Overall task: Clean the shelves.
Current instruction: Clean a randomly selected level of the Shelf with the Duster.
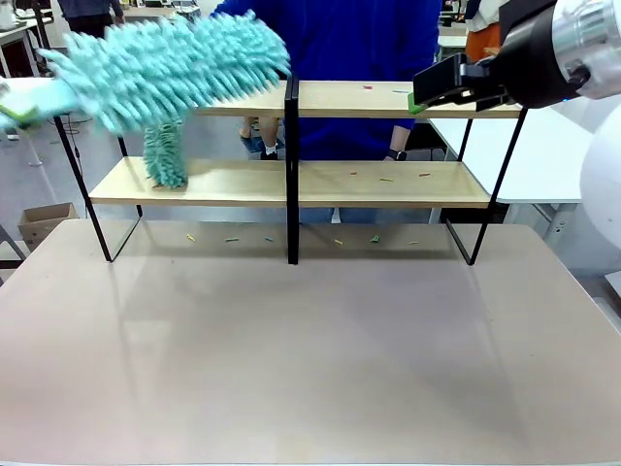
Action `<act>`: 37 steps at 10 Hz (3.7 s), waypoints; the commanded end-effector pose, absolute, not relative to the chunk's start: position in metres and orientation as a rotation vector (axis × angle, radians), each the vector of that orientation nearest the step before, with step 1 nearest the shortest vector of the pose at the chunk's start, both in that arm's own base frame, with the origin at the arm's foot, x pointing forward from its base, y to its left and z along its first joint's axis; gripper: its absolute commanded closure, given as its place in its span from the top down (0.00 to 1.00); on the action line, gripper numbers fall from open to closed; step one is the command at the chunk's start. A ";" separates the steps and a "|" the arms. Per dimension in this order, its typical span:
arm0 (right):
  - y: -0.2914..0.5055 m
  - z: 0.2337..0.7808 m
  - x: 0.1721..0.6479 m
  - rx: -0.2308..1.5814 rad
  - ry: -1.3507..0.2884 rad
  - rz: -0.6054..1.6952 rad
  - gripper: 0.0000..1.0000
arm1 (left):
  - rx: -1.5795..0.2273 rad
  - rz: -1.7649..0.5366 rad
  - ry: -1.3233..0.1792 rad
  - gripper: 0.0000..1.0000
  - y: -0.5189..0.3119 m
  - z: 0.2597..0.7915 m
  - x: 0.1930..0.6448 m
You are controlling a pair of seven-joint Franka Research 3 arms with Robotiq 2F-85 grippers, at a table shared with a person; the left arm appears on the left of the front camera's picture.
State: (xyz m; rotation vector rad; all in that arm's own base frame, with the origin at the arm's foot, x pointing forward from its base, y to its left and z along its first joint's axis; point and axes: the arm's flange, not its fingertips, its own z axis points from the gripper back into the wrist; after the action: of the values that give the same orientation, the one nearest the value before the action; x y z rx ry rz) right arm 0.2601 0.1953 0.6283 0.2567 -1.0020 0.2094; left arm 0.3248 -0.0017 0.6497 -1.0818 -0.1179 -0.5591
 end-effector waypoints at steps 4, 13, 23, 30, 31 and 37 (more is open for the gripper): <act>0.196 0.629 0.260 0.261 -1.002 0.208 1.00 | -1.145 -0.442 -0.200 0.13 0.051 0.663 0.310; 0.196 0.629 0.260 0.261 -1.002 0.208 1.00 | -0.903 -0.798 -0.115 0.13 -0.054 0.703 0.312; 0.196 0.629 0.260 0.261 -1.002 0.208 1.00 | -0.778 -0.677 0.169 0.13 -0.150 0.599 0.341; 0.196 0.629 0.260 0.261 -1.002 0.208 1.00 | -0.631 -0.638 0.035 0.13 -0.206 0.568 0.364; 0.196 0.629 0.260 0.261 -1.002 0.208 1.00 | -0.588 -0.597 -0.013 0.13 -0.221 0.558 0.370; 0.196 0.629 0.260 0.261 -1.002 0.208 1.00 | -0.534 -0.543 -0.104 0.13 -0.254 0.543 0.390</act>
State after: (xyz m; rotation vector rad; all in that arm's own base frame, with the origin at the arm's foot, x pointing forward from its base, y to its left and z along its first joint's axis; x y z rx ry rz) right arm 0.2601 0.1954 0.6284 0.2568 -1.0020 0.2095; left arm 0.3978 -0.2600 0.5380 -0.5354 -0.1164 -0.5185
